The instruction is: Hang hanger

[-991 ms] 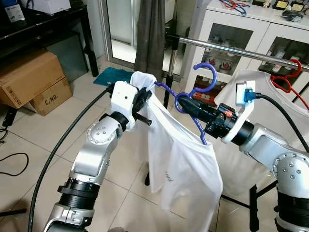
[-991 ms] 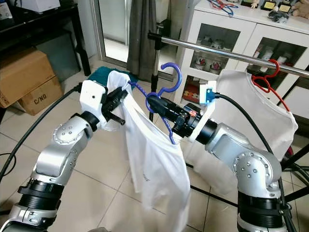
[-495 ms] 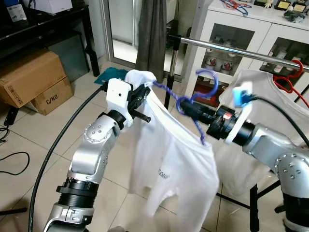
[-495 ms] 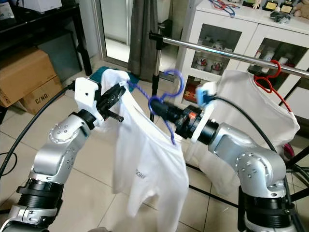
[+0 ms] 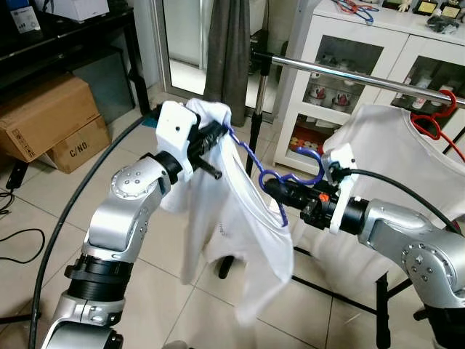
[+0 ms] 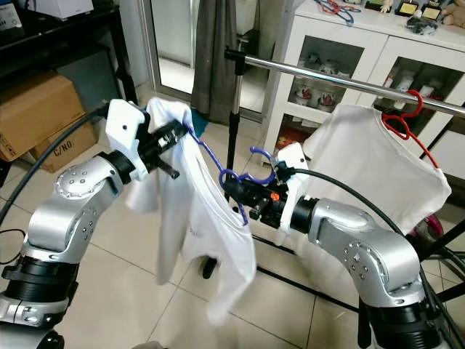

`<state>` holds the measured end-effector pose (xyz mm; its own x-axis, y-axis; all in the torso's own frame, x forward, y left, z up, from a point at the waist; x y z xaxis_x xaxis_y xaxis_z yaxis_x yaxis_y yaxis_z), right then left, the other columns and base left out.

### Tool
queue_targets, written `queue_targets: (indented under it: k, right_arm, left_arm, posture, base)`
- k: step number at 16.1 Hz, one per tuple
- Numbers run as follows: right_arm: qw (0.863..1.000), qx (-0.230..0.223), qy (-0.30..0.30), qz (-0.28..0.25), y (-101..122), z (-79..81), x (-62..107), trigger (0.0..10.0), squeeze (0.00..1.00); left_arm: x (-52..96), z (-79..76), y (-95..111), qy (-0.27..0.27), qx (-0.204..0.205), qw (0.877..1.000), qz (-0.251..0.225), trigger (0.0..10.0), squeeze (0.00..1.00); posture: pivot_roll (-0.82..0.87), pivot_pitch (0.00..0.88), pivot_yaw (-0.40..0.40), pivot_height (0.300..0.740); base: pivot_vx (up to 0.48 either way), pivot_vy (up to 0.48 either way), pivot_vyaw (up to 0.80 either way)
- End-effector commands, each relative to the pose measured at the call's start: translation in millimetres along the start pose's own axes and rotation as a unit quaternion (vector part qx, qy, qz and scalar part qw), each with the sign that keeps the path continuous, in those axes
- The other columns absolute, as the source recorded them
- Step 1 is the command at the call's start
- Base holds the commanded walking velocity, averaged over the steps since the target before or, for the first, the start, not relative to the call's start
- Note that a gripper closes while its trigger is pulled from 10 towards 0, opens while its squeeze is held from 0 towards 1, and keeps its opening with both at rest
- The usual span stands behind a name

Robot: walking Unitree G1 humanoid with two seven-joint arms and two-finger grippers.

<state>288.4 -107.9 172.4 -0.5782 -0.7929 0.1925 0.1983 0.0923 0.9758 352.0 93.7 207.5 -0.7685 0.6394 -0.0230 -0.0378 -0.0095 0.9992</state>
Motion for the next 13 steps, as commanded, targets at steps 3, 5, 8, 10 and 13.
queue_targets:
  k: [3,5,8,10,13]
  right_arm:
    - [0.998,-0.012,-0.052,-0.012,3.4,-14.2,0.9,0.0,0.00]
    - [0.996,-0.028,-0.059,-0.065,21.2,-18.3,4.0,0.0,0.00]
    - [0.995,-0.026,-0.056,-0.074,27.8,-20.0,11.3,0.0,0.00]
    - [0.997,-0.006,-0.062,-0.038,19.9,-23.9,13.6,0.0,0.00]
    - [0.997,0.031,-0.066,0.013,11.8,-27.8,14.6,0.0,0.00]
  left_arm:
    - [2.3,-31.0,-12.1,-0.089,-0.006,0.995,0.048,0.0,0.00]
    - [6.3,-23.1,-33.3,-0.048,-0.002,0.996,0.070,0.0,0.00]
    - [16.8,-4.9,-43.5,0.014,-0.017,0.997,0.077,0.0,0.00]
    - [19.6,2.4,-35.6,0.035,-0.020,0.998,0.051,0.0,0.00]
    - [19.9,0.9,-17.1,0.035,-0.021,0.999,-0.005,0.0,0.00]
  posture:
    - [0.00,0.000,-0.024,0.740]
    - [-0.01,0.000,-0.019,0.740]
    - [-0.01,0.000,-0.024,0.740]
    - [-0.01,0.000,-0.024,0.740]
    - [-0.01,0.000,-0.037,0.740]
  base:
    - [0.000,0.000,0.00]
    - [0.000,0.000,0.00]
    - [0.000,0.000,0.00]
    - [0.000,0.000,0.00]
    - [0.000,0.000,0.00]
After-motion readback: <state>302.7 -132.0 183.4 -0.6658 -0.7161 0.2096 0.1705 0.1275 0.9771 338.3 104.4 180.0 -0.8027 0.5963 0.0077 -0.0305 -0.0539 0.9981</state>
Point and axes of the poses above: a point about 5 cm out from each wrist's last joint towards the gripper, its own x axis pointing back from the gripper into the wrist, its own y axis along the axis of the wrist's last joint, z = x × y, the point moved 4 cm from there along -x, pointing out of the wrist towards the gripper, and after that the axes turned 6 degrees about x, right-handed, at the moved point
